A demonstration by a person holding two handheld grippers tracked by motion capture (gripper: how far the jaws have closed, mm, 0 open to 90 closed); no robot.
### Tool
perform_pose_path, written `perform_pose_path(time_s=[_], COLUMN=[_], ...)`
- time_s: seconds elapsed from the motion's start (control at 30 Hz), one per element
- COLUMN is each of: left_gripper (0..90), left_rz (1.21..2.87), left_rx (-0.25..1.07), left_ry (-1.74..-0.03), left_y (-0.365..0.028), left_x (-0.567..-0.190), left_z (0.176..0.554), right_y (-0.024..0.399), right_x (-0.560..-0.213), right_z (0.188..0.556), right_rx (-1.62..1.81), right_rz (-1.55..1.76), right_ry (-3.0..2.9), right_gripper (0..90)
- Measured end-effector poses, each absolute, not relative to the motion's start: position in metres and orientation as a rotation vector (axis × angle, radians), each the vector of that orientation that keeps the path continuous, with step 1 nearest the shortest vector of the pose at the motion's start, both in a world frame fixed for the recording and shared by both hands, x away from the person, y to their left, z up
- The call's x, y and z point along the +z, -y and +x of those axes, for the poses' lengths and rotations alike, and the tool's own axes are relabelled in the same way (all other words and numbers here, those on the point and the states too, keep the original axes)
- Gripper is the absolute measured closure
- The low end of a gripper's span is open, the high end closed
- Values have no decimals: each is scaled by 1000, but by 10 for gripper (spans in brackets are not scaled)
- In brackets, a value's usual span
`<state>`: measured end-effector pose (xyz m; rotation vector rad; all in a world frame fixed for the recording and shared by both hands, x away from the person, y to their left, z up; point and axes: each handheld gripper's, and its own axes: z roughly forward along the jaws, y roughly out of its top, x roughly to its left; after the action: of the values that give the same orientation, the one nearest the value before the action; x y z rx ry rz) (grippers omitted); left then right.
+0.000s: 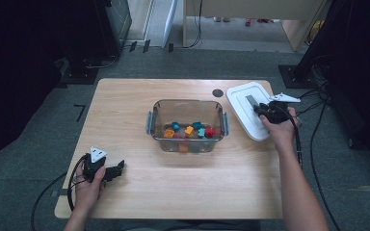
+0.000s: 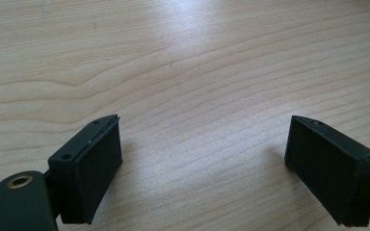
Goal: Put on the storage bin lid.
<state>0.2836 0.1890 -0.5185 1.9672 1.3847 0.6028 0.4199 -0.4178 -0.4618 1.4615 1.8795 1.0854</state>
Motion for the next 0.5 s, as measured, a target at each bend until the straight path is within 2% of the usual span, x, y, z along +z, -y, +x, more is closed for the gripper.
perform_pose_path(time_s=[0.5], left_gripper=[128], left_rz=[1967], left_rx=[603], left_ry=[-1385], left_y=[-189], left_x=[-519], left_z=[284], right_y=[412], right_x=[-423], right_z=[414], right_rx=[1104], right_rz=[1394], right_ry=[-1900], right_gripper=[683])
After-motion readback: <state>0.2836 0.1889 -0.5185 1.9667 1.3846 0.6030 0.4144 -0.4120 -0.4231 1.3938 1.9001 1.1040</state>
